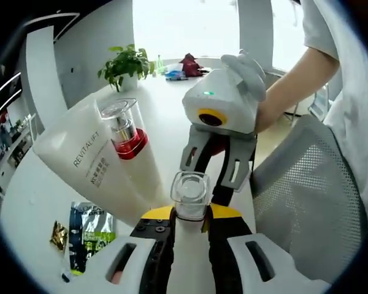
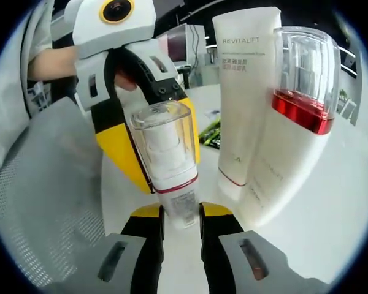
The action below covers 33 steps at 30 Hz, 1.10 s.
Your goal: Arrange the skincare products in the storage area until every visible bottle or jar stands upright without overlapping.
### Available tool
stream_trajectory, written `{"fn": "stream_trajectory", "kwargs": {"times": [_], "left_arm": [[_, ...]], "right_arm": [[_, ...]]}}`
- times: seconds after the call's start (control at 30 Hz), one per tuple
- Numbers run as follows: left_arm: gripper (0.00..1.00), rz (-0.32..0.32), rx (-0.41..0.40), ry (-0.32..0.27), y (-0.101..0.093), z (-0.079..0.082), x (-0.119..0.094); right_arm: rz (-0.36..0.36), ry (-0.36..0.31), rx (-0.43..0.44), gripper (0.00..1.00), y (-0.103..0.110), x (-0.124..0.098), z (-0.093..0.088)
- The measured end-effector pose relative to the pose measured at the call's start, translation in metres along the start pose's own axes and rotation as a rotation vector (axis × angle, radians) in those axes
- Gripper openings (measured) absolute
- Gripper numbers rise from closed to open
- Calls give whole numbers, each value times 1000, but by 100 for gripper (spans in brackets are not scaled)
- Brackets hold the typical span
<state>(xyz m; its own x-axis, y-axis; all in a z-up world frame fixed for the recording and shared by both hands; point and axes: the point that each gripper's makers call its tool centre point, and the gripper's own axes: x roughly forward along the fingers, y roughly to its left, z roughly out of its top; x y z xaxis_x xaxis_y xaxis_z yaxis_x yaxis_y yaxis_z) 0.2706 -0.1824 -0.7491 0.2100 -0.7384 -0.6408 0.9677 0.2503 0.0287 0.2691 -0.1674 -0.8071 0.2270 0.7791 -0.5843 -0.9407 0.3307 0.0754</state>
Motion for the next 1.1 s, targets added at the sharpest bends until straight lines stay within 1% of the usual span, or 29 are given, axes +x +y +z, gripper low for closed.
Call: {"fn": "stream_trajectory", "kwargs": {"times": [0.13,0.33,0.37,0.43,0.5,0.53,0.6,0.63,0.73,0.8,0.83,0.87,0.9,0.97,1.1], "left_arm": [[20,10,-6,8,2,-4,2],[19,30,-28,7,8,-8,7],[19,37,-33,4,10,-10,10],[19,46,-50,-5,13,-10,12],[13,56,-48,4,13,-11,15],[9,71,-47,10,16,-12,15],[2,98,-63,14,19,-12,16],[1,102,-71,11,20,-12,17],[4,100,-87,-6,19,-9,19],[6,104,-88,-4,19,-10,22],[8,122,-78,8,20,-11,22],[10,130,-69,12,22,-12,22],[10,130,-76,16,22,-13,22],[8,124,-96,9,22,-14,22],[7,119,-105,11,21,-17,22]], "right_arm": [[-4,6,-4,21,-3,0,-3],[-21,4,16,21,-12,-4,-6],[-24,4,21,21,-14,-5,-6],[-34,18,21,21,-17,-6,-9],[-43,20,30,20,-22,-7,-11],[-48,23,37,20,-25,-8,-12],[-55,28,43,20,-27,-10,-14],[-63,31,45,20,-28,-12,-15],[-75,25,49,19,-29,-14,-14],[-92,28,40,13,-32,-15,-14],[-83,51,30,12,-31,-14,-17],[-92,121,22,11,-30,-19,-28],[-96,85,11,11,-29,-16,-23],[-91,41,65,14,-28,-17,-19],[-98,40,71,13,-29,-19,-19]]}}
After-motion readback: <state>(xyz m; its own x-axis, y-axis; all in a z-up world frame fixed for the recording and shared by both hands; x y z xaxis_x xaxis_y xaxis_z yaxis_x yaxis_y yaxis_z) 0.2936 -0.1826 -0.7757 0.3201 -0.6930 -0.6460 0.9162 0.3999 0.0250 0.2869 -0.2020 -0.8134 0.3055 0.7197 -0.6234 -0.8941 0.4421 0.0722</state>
